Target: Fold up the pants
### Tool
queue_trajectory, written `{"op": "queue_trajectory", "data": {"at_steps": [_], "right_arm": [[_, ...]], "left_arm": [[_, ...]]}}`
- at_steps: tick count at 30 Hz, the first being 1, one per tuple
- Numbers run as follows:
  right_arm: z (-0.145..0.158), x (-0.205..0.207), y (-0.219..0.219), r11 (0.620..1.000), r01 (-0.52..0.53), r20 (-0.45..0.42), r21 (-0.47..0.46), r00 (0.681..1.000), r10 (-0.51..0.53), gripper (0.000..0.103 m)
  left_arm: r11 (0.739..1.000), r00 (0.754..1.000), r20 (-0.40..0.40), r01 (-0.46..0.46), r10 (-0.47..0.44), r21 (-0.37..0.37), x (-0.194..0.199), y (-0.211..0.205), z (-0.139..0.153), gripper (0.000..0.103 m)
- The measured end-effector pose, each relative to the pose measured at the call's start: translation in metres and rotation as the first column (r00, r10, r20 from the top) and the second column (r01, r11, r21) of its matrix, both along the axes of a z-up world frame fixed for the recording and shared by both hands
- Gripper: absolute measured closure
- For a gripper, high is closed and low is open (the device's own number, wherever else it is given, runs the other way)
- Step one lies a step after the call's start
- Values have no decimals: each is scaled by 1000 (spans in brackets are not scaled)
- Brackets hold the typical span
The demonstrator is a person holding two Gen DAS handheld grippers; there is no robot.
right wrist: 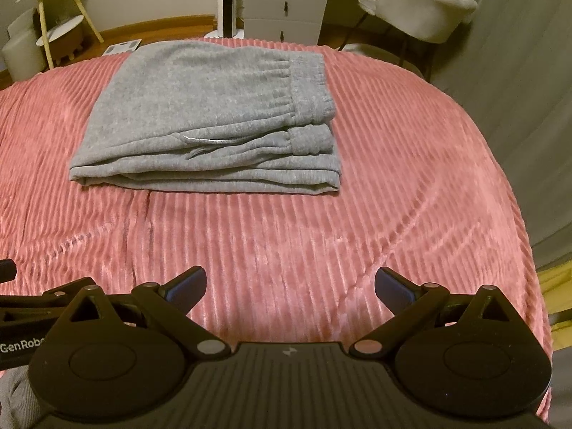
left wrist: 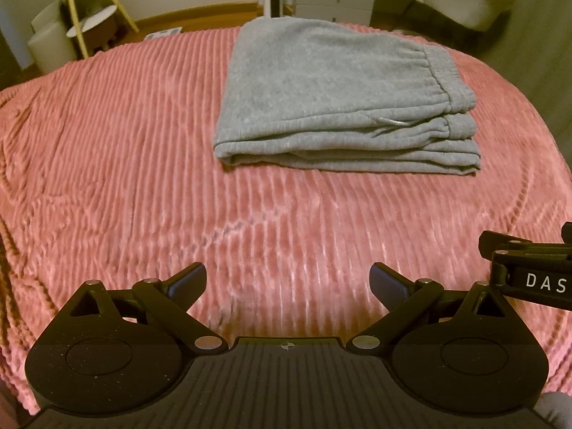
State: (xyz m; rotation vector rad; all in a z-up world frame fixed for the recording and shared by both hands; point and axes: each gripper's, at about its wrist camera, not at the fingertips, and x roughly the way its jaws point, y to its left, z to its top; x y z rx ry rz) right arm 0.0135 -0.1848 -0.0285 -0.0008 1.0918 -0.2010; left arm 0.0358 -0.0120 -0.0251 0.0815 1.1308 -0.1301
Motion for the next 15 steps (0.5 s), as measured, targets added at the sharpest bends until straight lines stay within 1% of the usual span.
{"op": "queue_trajectory", "data": {"at_steps": [15], "right_arm": [[0,1,-1,1000,-1,-1,4,1000,1,3]], "left_arm": [[1000,1000,5,12,-12,1,0,-2,2,3]]}}
